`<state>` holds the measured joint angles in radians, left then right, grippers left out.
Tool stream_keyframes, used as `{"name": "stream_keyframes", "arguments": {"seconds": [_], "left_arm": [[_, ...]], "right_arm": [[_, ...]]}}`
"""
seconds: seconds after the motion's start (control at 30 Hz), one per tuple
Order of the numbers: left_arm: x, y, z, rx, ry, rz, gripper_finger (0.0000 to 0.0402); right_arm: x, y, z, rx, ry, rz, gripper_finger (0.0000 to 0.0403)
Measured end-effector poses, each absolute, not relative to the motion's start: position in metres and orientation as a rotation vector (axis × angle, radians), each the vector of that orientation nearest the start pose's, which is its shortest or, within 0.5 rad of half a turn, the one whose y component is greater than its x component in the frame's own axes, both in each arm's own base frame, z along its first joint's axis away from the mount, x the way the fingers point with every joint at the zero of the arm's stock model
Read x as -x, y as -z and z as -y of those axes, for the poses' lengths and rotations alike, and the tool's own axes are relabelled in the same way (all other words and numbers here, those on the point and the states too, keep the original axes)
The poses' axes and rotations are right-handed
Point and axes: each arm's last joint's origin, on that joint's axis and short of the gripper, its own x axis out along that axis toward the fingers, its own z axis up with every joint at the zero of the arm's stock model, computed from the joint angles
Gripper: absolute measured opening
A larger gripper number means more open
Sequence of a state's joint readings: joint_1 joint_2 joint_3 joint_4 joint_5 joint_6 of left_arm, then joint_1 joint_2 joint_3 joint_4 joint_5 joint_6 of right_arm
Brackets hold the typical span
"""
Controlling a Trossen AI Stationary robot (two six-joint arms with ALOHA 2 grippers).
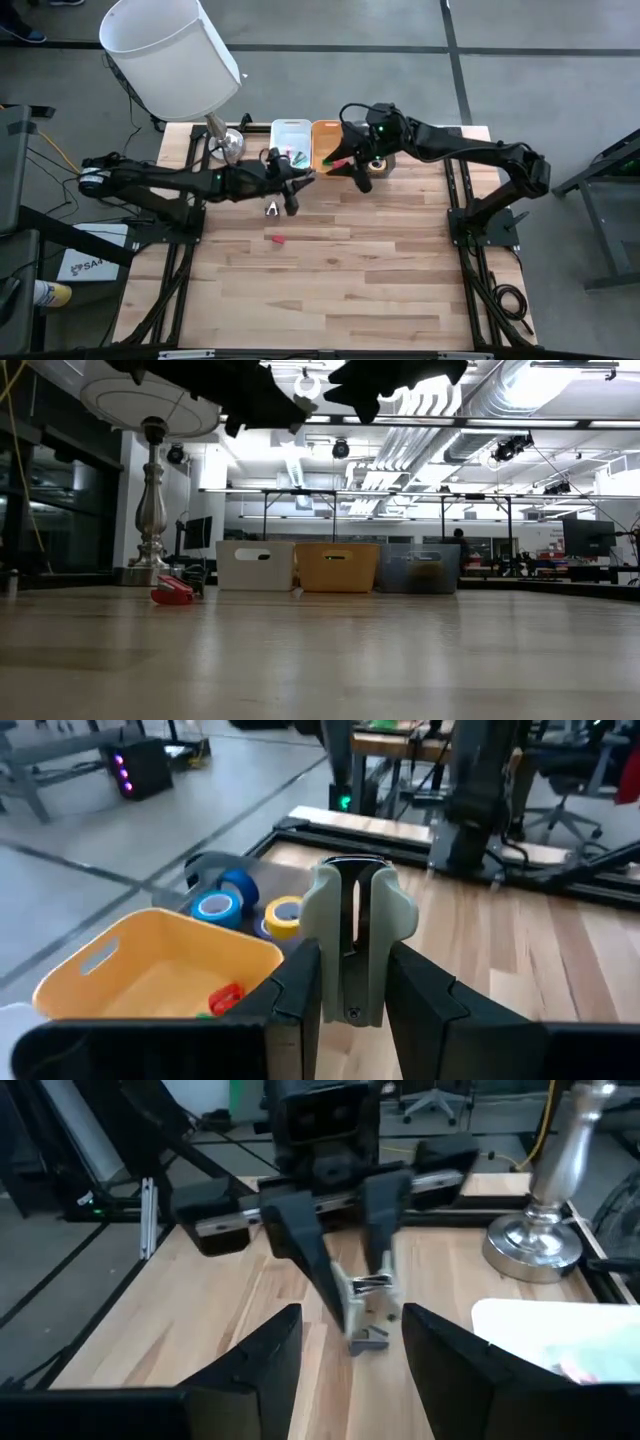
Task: Pick and place Stapler, Stapler remover, tape
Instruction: Put the gray staple remover into the white bin
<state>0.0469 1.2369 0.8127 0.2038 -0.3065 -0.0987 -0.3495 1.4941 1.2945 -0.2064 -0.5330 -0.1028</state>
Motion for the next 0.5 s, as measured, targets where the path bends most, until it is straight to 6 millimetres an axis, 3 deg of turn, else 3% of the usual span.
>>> {"name": "stream_keyframes", "arguments": {"seconds": [0.2, 0.5], "left_arm": [[-0.2741, -0.2897, -0.0315, 0.061, -0.339, -0.166, 0.0079], [-0.274, -0.2895, -0.0329, 0.043, -0.34, -0.171, 0.0079]], "right_arm": [[-0.329, -0.3381, 0.0996, -0.05, -0.206, -0.333, 0.0165], [-0.3327, -0.3402, 0.1027, -0.014, -0.083, -0.306, 0.0165]]}}
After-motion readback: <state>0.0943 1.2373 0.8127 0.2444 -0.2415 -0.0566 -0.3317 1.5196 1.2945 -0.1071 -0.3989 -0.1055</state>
